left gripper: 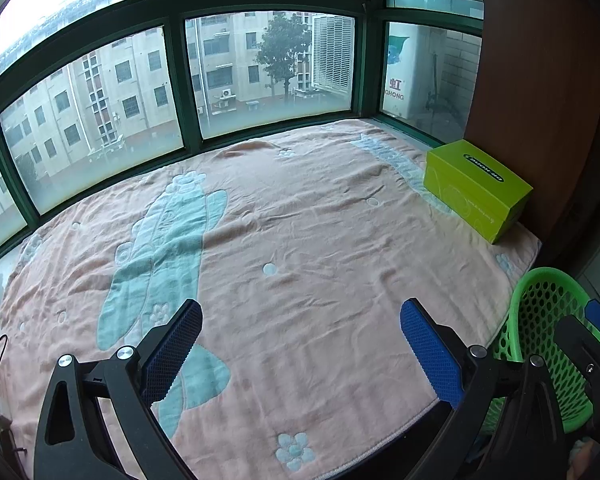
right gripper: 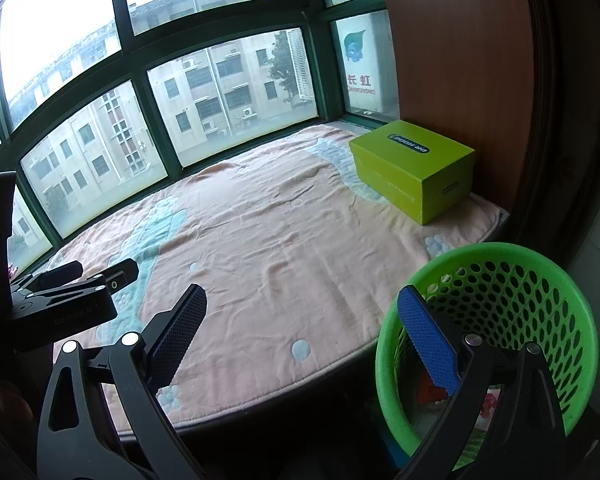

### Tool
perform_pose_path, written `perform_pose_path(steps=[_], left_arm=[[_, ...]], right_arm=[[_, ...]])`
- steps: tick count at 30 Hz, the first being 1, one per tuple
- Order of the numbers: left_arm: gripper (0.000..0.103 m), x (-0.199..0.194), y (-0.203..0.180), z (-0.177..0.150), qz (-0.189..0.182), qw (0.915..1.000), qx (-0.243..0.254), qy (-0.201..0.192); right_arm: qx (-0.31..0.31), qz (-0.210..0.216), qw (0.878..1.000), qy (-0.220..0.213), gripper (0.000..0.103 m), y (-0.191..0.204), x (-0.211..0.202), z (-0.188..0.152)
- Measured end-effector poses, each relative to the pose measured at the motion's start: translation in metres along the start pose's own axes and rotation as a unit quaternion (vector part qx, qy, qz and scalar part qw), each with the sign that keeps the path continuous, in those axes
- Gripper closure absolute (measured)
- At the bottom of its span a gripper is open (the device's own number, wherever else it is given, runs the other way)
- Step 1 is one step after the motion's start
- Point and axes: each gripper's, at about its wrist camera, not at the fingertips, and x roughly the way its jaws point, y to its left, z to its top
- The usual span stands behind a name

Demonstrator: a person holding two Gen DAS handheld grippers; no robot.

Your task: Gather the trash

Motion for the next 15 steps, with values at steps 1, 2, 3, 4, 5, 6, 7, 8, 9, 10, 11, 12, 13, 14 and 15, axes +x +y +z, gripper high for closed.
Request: perform_pose_path(steps=[1, 2, 3, 4, 5, 6, 7, 8, 9, 10, 11, 12, 13, 14, 15], left_arm=[[0.007, -0.0001, 0.0001, -0.0001, 0.001, 1.0, 0.0, 0.0], [0.007, 0.0001, 0.0003, 0.0002, 0.001, 1.0, 0.0, 0.0], [0.007, 0.0002, 0.0005, -0.0002, 0.001, 1.0, -0.001, 0.0], [0.007, 0.0002, 0.0006, -0.0002, 0.001, 1.0, 0.0, 0.0], [0.007, 0.0002, 0.0007, -0.0001, 0.001, 1.0, 0.0, 0.0], [0.007, -0.0001, 0.0012, -0.0007, 0.001, 1.0, -0.001, 0.0], [0.007, -0.0003, 0.0016, -0.0017, 0.001, 1.0, -0.001, 0.0], [0.007, -0.0004, 0.0014, -0.0022, 0.002, 1.0, -0.001, 0.0], [0.007, -0.0003, 0.0013, -0.0019, 0.002, 1.0, -0.001, 0.0], [0.007, -0.0003, 0.0014, -0.002, 0.002, 1.0, -0.001, 0.0], [0.007, -0.0003, 0.0012, -0.0018, 0.001, 1.0, -0.001, 0.0], [0.007, -0.0006, 0.0016, -0.0025, 0.002, 1.0, -0.002, 0.0], [0.007, -0.0004, 0.0012, -0.0018, 0.002, 1.0, -0.002, 0.0], [0.007, -0.0005, 0.0014, -0.0021, 0.002, 1.0, -0.002, 0.0], [0.007, -0.0003, 0.0011, -0.0016, 0.002, 1.0, -0.002, 0.0]], right_arm=[[0.0, 0.0, 1.0, 0.0, 0.008, 0.0001, 0.0, 0.0], [0.0, 0.0, 1.0, 0.0, 0.008, 0.0, 0.0002, 0.0001], [0.001, 0.0, 1.0, 0.0, 0.008, 0.0008, 0.0007, 0.0], [0.001, 0.0, 1.0, 0.0, 0.008, 0.0011, 0.0005, -0.0002], [0.0, 0.0, 1.0, 0.0, 0.008, 0.0, 0.0002, 0.0002], [0.0, 0.0, 1.0, 0.0, 0.008, -0.0003, 0.0001, 0.0002], [0.0, 0.001, 1.0, 0.001, 0.008, -0.0002, 0.0002, 0.0002], [-0.001, 0.0, 1.0, 0.001, 0.008, -0.0002, 0.0001, 0.0003], [0.0, 0.0, 1.0, 0.0, 0.008, -0.0003, 0.0, 0.0004], [0.0, 0.0, 1.0, 0.0, 0.008, -0.0003, 0.0, 0.0004], [0.001, 0.001, 1.0, 0.0, 0.008, -0.0003, 0.0001, 0.0004], [0.001, 0.0, 1.0, 0.0, 0.008, -0.0004, 0.0, 0.0004], [0.001, 0.0, 1.0, 0.0, 0.008, 0.0007, 0.0005, 0.0002], [0.0, 0.0, 1.0, 0.001, 0.008, -0.0004, 0.0003, 0.0005], [0.001, 0.0, 1.0, 0.001, 0.008, -0.0006, 0.0001, 0.0005]])
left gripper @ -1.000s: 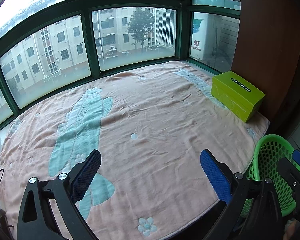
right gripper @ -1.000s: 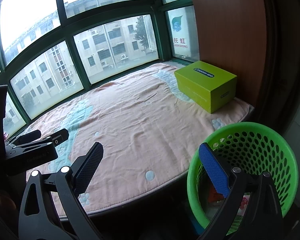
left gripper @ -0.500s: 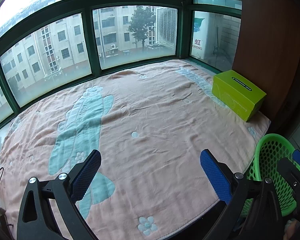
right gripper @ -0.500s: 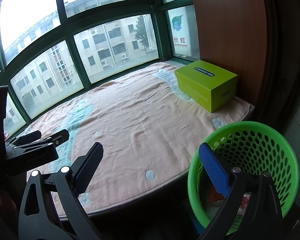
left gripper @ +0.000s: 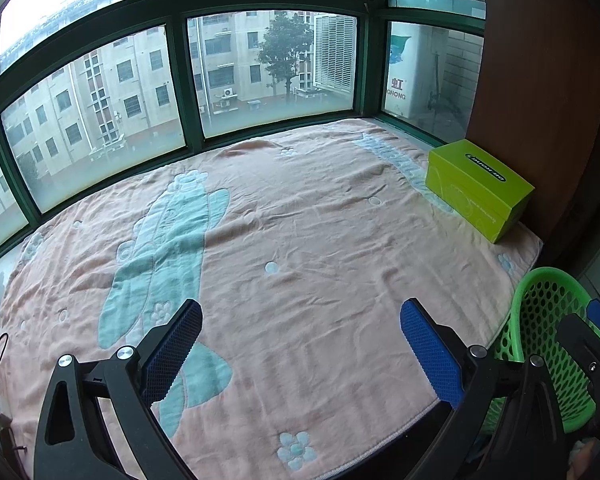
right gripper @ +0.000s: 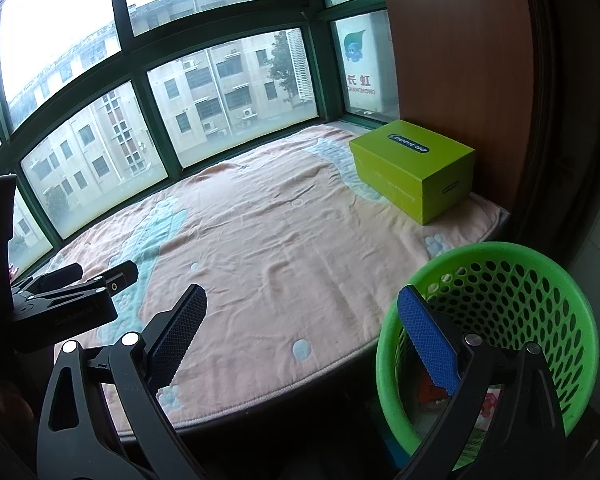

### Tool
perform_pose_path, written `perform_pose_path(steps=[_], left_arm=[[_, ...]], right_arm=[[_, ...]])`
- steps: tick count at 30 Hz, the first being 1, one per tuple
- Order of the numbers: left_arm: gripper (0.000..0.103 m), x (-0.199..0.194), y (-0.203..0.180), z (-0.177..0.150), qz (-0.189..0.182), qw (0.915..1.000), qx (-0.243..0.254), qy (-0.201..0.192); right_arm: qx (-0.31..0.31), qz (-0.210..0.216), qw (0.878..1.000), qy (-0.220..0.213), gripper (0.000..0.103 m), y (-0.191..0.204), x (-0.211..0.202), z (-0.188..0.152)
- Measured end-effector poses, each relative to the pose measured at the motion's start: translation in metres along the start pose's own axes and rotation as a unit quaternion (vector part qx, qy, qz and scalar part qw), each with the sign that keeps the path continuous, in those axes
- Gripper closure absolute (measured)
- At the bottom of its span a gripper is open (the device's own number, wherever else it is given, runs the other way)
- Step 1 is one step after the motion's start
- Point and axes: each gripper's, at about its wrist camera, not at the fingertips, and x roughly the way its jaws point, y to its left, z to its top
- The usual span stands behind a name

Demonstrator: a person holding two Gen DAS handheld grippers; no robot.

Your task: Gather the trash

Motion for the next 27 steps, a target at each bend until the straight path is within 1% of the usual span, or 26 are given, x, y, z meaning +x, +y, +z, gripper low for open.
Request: perform_pose_path(steps=[16, 27], left_arm=[[0.007, 0.0002, 0.0022, -0.0025, 0.004, 1.0, 0.002, -0.005], [0.007, 0.0025, 0.0048, -0.0007, 0.006, 1.0, -0.004, 0.005]], right_arm=[[0.0, 0.001, 1.0, 0.001, 0.008, 0.0012, 0.0008, -0.0017], [0.0, 0.003, 1.0, 0.003, 0.008, 0.0052, 0.0025, -0.0062]])
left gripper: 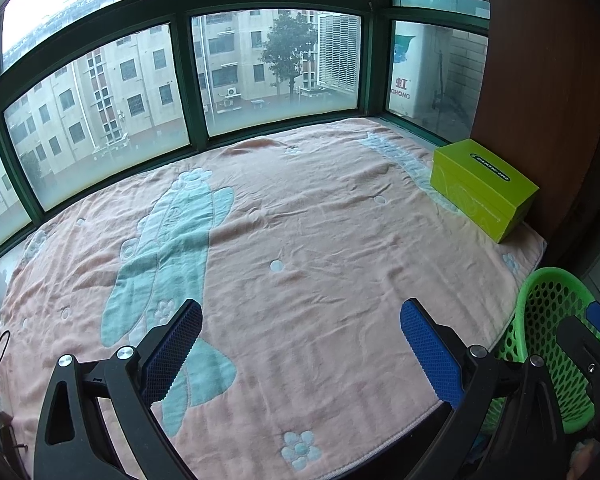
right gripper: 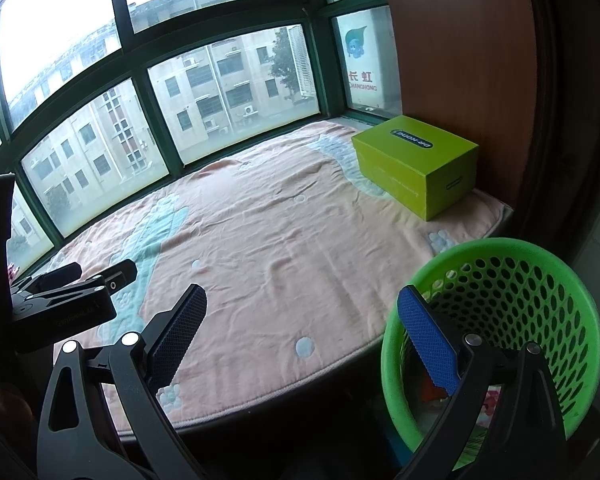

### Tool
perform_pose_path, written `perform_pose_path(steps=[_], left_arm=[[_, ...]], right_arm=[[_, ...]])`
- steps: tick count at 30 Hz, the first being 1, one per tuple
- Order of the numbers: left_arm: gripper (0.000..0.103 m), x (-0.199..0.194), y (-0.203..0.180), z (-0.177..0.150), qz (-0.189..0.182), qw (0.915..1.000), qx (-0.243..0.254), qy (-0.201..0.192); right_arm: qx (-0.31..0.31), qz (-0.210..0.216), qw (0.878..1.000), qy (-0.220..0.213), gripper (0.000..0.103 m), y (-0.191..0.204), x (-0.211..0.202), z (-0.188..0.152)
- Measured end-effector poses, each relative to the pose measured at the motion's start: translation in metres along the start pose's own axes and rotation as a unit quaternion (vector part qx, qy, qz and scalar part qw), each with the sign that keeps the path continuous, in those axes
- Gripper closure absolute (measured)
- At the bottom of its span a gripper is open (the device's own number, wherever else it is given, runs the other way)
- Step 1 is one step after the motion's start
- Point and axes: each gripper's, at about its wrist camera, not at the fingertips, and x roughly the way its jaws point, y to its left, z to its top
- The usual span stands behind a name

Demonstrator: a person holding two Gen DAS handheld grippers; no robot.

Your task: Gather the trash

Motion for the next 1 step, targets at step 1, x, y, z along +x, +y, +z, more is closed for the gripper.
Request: perform_pose_path(steps=[1], left_arm=[[0.007, 0.0004, 0.0005, -0.0001, 0.0, 1.0, -0.001, 0.001]], right_arm=[[0.001, 0.0, 1.0, 0.0, 0.008, -0.0015, 0.0004, 0.0011]])
